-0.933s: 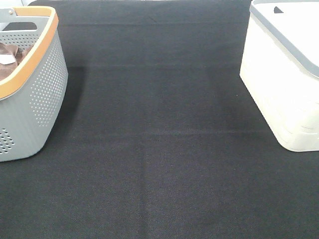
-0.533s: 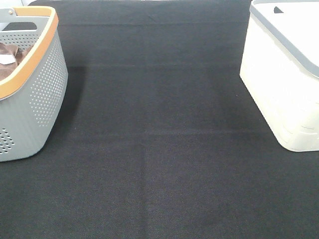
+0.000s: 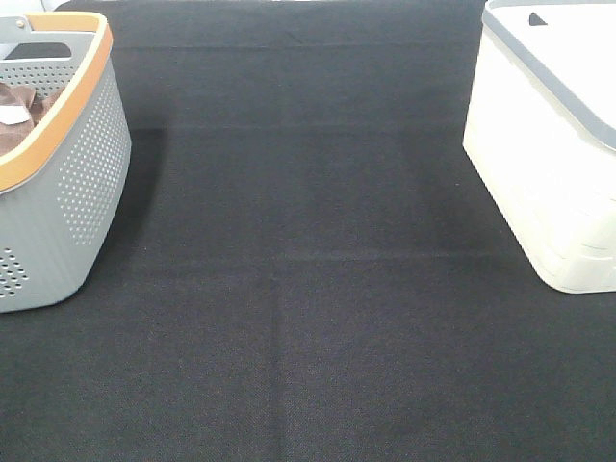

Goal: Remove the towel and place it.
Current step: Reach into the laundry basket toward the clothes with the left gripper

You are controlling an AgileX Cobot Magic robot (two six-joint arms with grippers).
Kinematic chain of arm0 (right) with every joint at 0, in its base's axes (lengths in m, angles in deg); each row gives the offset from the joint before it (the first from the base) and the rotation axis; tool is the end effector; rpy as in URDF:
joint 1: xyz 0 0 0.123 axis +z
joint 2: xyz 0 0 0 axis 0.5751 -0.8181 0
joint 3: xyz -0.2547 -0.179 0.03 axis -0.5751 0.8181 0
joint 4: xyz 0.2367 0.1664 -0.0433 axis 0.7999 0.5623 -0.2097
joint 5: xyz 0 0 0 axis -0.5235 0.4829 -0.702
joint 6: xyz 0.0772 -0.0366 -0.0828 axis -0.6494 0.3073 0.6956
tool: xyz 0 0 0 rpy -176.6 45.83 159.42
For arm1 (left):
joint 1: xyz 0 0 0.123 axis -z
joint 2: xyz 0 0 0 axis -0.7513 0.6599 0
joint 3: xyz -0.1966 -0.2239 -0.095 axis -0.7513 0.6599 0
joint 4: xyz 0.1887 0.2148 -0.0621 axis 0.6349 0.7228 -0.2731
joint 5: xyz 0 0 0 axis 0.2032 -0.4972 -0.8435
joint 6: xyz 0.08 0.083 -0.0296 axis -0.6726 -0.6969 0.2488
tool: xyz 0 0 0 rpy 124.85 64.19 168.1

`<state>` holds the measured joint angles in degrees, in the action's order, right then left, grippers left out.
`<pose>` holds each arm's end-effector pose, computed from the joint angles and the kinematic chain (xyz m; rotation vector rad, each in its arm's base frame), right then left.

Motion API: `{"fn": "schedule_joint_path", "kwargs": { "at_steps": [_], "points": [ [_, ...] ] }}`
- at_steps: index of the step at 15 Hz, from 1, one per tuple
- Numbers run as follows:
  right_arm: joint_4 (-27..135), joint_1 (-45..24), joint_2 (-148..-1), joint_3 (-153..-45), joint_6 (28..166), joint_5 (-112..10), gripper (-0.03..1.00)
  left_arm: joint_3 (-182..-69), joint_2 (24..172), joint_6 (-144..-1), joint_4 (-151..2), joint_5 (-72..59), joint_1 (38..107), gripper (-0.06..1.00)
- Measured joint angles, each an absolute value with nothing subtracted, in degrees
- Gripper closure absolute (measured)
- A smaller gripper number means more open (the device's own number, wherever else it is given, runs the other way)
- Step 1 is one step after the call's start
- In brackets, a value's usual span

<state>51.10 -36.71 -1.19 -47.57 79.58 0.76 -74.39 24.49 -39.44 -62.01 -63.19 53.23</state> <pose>0.0263 0.0088 0.2854 -0.0685 2.0373 0.0350 0.0277 -0.0036 0.2862 0.0900 2.0260 -0.0596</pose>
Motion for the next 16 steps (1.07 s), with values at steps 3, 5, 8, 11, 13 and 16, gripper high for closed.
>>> {"fn": "schedule_joint_path", "kwargs": {
  "at_steps": [3,5,8,11,13,16],
  "points": [
    [51.1,-36.7,-1.2,-47.6,79.6,0.8,0.28,-74.4,24.5,-39.4,-62.0,-63.2,53.2,0.36],
    [51.1,-36.7,-1.2,-47.6,79.6,0.8,0.28,-74.4,24.5,-39.4,-62.0,-63.2,53.2,0.36],
    [51.1,-36.7,-1.2,-47.6,79.6,0.8,0.28,-74.4,24.5,-39.4,-62.0,-63.2,53.2,0.36],
    [51.1,-36.7,-1.2,-47.6,79.6,0.8,0.28,-74.4,24.5,-39.4,-62.0,-63.2,53.2,0.36],
    [51.1,-36.7,-1.2,-47.6,79.6,0.8,0.28,-74.4,24.5,-39.4,-62.0,-63.2,53.2,0.36],
    [51.1,-36.7,-1.2,-47.6,79.6,0.8,0.28,-74.4,24.5,-39.4,-62.0,-63.2,53.2,0.36]
  ]
}}
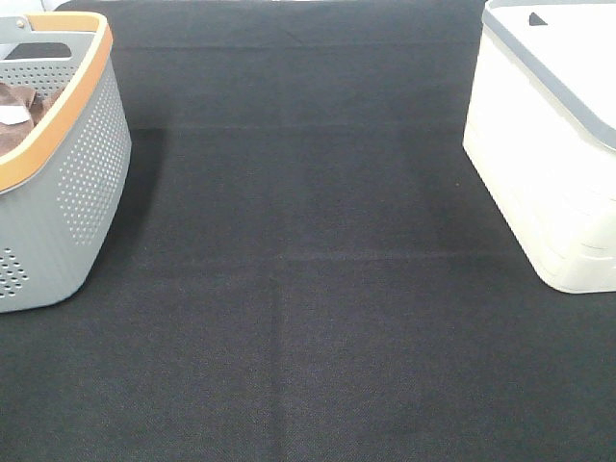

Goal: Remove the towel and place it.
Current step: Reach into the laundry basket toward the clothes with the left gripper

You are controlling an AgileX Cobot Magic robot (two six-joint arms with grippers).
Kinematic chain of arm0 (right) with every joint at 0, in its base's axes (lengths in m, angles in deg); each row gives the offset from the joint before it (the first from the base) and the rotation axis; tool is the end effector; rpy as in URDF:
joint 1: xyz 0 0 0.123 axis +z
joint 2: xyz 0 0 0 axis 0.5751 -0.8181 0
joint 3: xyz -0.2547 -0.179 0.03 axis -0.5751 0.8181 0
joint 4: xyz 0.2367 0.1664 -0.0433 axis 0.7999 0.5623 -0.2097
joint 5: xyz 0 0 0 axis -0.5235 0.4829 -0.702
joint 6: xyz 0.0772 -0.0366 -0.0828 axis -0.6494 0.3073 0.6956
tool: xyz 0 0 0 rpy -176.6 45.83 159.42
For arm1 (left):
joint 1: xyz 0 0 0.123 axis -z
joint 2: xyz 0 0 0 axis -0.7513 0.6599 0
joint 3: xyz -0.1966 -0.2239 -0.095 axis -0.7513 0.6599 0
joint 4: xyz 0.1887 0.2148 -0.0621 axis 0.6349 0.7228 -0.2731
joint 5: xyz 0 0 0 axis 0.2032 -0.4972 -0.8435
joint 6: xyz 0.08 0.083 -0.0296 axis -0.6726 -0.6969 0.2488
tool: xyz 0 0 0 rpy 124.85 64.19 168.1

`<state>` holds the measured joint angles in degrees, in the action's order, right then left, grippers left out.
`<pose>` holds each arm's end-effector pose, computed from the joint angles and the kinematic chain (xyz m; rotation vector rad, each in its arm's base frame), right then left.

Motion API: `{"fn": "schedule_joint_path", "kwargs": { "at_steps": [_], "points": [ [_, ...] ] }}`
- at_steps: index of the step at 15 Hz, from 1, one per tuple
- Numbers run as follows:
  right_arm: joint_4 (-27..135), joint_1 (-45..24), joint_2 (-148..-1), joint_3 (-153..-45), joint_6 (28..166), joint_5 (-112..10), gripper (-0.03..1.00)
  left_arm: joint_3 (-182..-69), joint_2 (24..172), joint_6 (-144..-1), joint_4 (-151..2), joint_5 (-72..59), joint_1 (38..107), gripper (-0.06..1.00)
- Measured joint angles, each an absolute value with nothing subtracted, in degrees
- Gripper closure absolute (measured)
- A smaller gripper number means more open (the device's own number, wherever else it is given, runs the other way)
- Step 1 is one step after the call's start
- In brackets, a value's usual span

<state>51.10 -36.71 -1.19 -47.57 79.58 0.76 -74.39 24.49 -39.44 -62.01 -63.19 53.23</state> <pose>0.0263 0.0088 0.2854 -0.0685 2.0373 0.0350 0.0277 -0.0036 0.2862 0.0900 2.0260 -0.0596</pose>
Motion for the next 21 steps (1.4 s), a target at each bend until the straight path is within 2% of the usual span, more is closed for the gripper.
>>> {"fn": "schedule_joint_path", "kwargs": {
  "at_steps": [21],
  "points": [
    [51.1,-36.7,-1.2,-47.6,79.6,0.8,0.28,-74.4,24.5,-39.4,-62.0,-63.2,53.2,0.36]
  ]
}}
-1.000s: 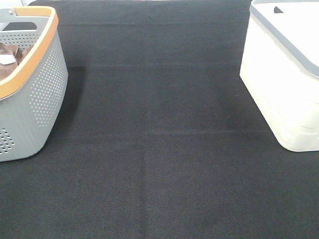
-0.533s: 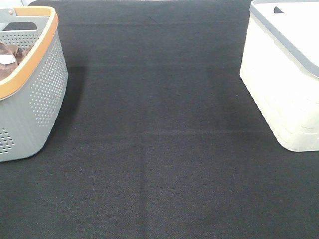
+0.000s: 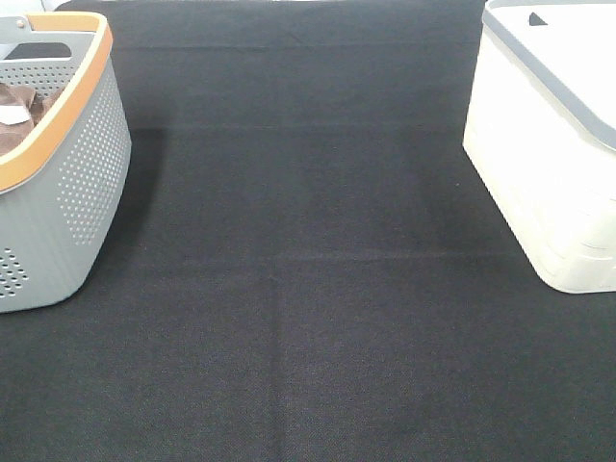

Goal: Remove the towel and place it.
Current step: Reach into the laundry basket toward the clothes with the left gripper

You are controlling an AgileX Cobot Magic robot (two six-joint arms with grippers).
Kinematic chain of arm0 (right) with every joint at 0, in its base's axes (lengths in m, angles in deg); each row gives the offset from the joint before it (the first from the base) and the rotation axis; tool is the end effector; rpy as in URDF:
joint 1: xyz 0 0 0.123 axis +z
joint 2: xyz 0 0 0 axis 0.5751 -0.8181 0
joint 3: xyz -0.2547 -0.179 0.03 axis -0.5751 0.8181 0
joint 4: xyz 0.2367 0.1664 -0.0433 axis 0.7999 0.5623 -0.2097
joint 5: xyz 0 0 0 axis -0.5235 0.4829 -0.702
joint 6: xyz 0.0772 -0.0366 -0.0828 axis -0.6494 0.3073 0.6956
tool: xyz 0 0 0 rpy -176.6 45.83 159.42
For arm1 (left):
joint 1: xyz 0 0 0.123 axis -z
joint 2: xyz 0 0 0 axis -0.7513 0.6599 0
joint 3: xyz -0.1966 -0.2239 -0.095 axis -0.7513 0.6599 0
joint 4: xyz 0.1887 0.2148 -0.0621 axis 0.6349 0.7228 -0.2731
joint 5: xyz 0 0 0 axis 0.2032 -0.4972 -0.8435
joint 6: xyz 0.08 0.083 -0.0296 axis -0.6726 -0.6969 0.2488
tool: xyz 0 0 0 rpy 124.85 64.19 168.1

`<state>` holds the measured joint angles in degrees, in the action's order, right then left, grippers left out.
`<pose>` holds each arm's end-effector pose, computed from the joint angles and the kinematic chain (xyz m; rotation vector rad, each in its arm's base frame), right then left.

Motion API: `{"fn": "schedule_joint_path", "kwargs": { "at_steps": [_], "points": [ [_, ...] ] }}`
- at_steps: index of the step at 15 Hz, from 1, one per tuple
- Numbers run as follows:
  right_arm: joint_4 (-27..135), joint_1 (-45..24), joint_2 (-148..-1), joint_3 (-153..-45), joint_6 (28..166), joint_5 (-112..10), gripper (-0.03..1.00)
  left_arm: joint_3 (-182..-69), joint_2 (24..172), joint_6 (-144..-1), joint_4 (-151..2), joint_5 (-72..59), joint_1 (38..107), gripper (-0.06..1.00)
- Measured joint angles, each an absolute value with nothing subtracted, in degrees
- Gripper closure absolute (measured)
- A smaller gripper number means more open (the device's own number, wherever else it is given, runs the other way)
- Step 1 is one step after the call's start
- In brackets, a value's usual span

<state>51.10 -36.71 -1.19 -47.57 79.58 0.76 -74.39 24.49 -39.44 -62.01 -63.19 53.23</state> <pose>0.0263 0.0088 0.2854 -0.0685 2.0373 0.0350 0.0277 -0.0036 0.2862 0.0900 2.0260 -0.0596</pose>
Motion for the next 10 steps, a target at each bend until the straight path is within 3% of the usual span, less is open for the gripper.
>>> {"fn": "schedule_joint_path", "kwargs": {
  "at_steps": [10],
  "points": [
    [51.1,-36.7,-1.2,-47.6,79.6,0.8,0.28,-74.4,24.5,-39.4,-61.3,-63.2,53.2,0.36]
  ]
}}
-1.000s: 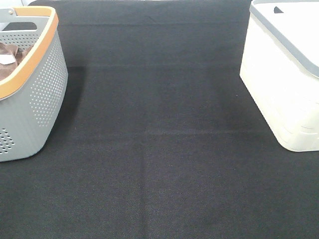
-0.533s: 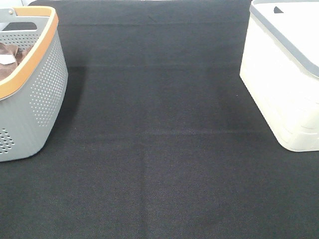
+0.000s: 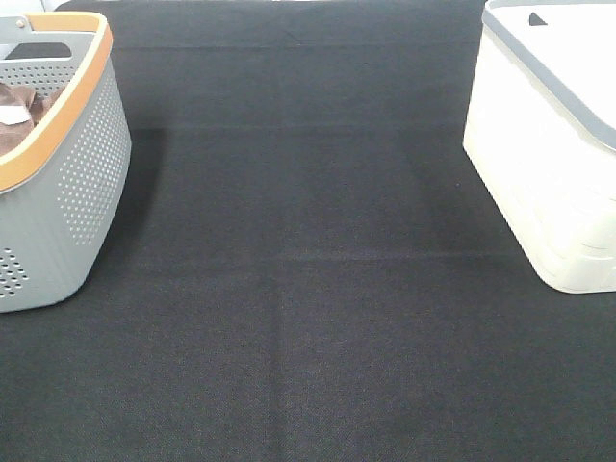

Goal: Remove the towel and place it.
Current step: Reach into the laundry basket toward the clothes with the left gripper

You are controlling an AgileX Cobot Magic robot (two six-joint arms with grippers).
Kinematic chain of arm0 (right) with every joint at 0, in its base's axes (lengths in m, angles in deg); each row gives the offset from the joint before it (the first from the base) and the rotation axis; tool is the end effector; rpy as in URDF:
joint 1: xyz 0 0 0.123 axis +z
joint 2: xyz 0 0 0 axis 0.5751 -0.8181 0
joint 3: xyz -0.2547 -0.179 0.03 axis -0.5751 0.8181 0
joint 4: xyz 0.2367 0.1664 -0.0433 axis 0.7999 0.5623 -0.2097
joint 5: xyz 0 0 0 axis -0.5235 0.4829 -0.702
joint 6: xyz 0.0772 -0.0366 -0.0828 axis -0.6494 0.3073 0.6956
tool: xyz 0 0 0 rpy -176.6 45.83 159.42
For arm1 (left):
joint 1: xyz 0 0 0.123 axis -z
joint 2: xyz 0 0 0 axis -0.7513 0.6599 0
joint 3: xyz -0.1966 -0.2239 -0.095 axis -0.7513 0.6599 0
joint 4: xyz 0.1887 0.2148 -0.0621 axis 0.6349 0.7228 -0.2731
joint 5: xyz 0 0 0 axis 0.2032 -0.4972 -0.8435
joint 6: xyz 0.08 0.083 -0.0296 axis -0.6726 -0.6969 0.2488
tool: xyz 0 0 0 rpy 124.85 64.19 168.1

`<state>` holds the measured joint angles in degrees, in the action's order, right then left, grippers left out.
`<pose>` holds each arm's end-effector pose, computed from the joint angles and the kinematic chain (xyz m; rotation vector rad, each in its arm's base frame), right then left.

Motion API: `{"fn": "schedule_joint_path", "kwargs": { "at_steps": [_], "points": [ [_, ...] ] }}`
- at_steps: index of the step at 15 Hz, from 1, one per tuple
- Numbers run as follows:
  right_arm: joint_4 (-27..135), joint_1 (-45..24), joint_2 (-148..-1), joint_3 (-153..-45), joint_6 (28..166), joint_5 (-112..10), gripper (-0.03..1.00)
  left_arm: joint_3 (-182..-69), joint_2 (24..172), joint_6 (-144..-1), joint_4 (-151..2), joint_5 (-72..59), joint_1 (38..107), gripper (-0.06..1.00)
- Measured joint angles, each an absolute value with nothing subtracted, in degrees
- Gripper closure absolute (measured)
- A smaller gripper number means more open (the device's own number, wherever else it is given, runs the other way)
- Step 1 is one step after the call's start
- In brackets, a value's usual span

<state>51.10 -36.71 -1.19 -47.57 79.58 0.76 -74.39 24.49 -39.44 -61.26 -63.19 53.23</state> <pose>0.0263 0.0088 0.2854 -0.0685 2.0373 0.0350 0.0278 -0.0022 0.2862 0.0894 2.0259 -0.0440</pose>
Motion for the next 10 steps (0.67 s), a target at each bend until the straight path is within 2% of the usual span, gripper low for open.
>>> {"fn": "schedule_joint_path", "kwargs": {
  "at_steps": [4,10],
  "points": [
    [51.1,-36.7,-1.2,-47.6,79.6,0.8,0.28,-74.7,24.5,-36.0,-56.7,-62.4,53.2,0.36],
    [51.1,-36.7,-1.2,-47.6,79.6,0.8,0.28,-75.5,34.2,-27.6,-52.5,-45.4,53.2,0.36]
  ]
}}
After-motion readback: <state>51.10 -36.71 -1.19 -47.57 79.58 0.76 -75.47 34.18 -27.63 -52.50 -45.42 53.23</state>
